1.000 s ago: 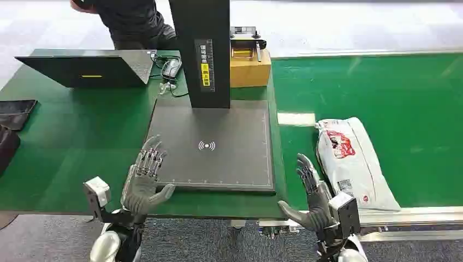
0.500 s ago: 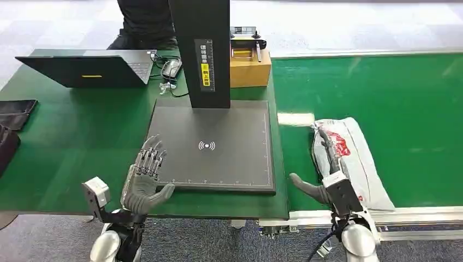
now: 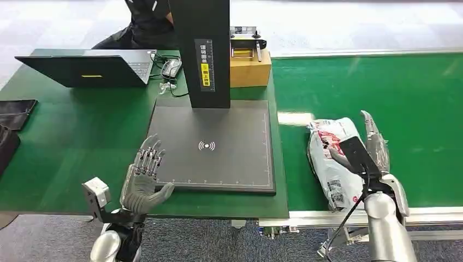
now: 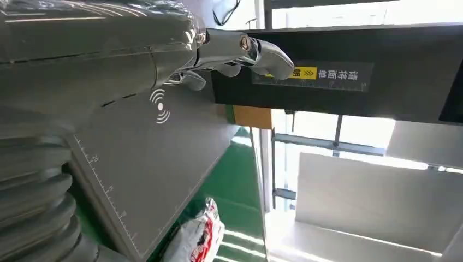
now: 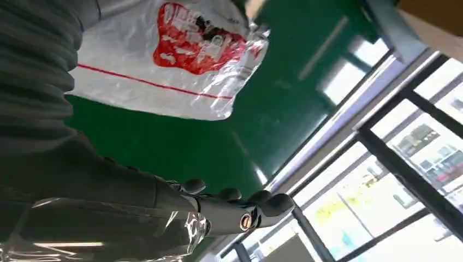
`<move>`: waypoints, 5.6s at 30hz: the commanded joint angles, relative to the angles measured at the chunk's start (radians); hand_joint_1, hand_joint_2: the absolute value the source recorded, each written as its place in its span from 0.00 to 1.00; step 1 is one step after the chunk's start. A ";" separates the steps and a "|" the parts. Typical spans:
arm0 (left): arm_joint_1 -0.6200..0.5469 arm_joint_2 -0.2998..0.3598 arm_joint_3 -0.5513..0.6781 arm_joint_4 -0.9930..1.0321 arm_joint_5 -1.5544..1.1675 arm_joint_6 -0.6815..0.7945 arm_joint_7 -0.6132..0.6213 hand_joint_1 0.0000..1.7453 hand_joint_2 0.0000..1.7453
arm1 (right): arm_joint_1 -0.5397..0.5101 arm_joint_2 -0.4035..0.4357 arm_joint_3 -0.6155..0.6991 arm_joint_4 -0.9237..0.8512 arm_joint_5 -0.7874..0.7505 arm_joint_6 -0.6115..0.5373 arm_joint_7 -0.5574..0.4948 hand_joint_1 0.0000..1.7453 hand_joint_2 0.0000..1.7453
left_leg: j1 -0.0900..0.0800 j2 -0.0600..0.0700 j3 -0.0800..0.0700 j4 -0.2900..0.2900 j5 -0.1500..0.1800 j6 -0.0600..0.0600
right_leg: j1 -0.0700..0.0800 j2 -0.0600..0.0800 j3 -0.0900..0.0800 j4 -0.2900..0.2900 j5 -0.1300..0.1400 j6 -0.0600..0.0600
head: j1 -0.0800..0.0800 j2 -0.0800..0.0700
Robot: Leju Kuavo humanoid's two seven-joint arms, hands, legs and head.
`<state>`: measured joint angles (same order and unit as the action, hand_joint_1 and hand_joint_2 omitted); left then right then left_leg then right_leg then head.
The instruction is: Moved the parcel from conveyor to table for the left to box.
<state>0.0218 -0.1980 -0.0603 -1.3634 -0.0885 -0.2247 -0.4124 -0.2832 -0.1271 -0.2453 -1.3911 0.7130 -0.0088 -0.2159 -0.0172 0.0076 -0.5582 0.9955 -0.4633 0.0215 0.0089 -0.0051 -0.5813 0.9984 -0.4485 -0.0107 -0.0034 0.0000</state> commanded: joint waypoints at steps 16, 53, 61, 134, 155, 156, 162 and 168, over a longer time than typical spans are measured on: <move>-0.022 0.034 0.002 0.020 -0.013 0.024 0.021 0.00 1.00 | -0.044 -0.074 0.030 0.565 0.058 0.246 0.233 0.00 1.00 | 0.001 -0.001 0.002 -0.001 0.000 -0.002 | 0.001 0.000 0.002 -0.002 0.000 0.001 | 0.000 0.000; 0.040 0.028 0.010 -0.050 -0.001 0.074 0.037 0.00 1.00 | 0.055 0.026 0.034 0.239 -0.103 0.076 0.152 1.00 1.00 | 0.001 0.000 0.007 -0.001 -0.001 -0.002 | 0.001 0.000 0.007 -0.002 0.000 0.001 | 0.000 0.000; 0.045 0.006 0.022 -0.064 -0.001 0.064 0.033 0.00 1.00 | 0.121 0.068 0.017 -0.029 0.066 -0.180 0.098 1.00 1.00 | 0.001 -0.001 0.003 0.000 -0.001 -0.002 | 0.000 0.000 0.003 -0.001 -0.001 0.001 | 0.000 0.000; -0.122 0.091 -0.124 0.154 0.007 -0.010 -0.085 0.00 1.00 | -0.567 0.087 1.090 0.864 0.226 -0.440 -0.305 0.57 1.00 | 0.001 -0.001 0.003 -0.003 0.003 -0.003 | 0.000 -0.001 0.003 -0.002 0.002 0.002 | 0.000 0.000; -0.090 0.094 -0.129 0.115 0.101 -0.007 -0.071 0.00 1.00 | -0.328 0.001 0.885 0.246 -0.400 -0.539 -0.482 0.00 1.00 | 0.001 -0.003 0.001 -0.001 0.002 -0.003 | 0.001 -0.002 0.001 -0.001 0.001 0.002 | 0.000 0.000; -0.086 0.095 -0.129 0.112 0.101 -0.007 -0.071 0.00 1.00 | -0.323 -0.003 0.878 0.237 -0.400 -0.536 -0.482 0.00 1.00 | 0.001 -0.003 0.000 -0.001 0.002 -0.002 | 0.001 -0.002 0.001 -0.001 0.001 0.001 | 0.000 0.000; -0.038 0.095 -0.119 0.055 0.111 0.023 -0.066 0.00 1.00 | -0.038 0.049 0.552 -0.083 -0.566 -0.261 -0.475 0.00 1.00 | 0.002 -0.007 0.002 -0.003 0.002 -0.003 | 0.002 -0.006 0.004 -0.003 0.000 0.002 | -0.001 0.000; -0.011 0.080 -0.099 0.045 0.104 0.035 -0.064 0.00 1.00 | 0.197 0.069 0.347 -0.159 -0.631 -0.103 -0.425 0.00 1.00 | 0.002 -0.008 0.001 -0.002 0.001 -0.002 | 0.001 -0.007 0.003 -0.002 -0.001 0.002 | 0.000 0.000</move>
<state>-0.0087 -0.1236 -0.1744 -1.3000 0.0210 -0.1988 -0.4856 -0.3803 -0.0835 0.4161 -1.3360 0.1233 -0.2059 -0.6508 -0.0167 0.0043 -0.5593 0.9951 -0.4625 0.0214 0.0096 -0.0082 -0.5816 0.9982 -0.4489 -0.0105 -0.0038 0.0000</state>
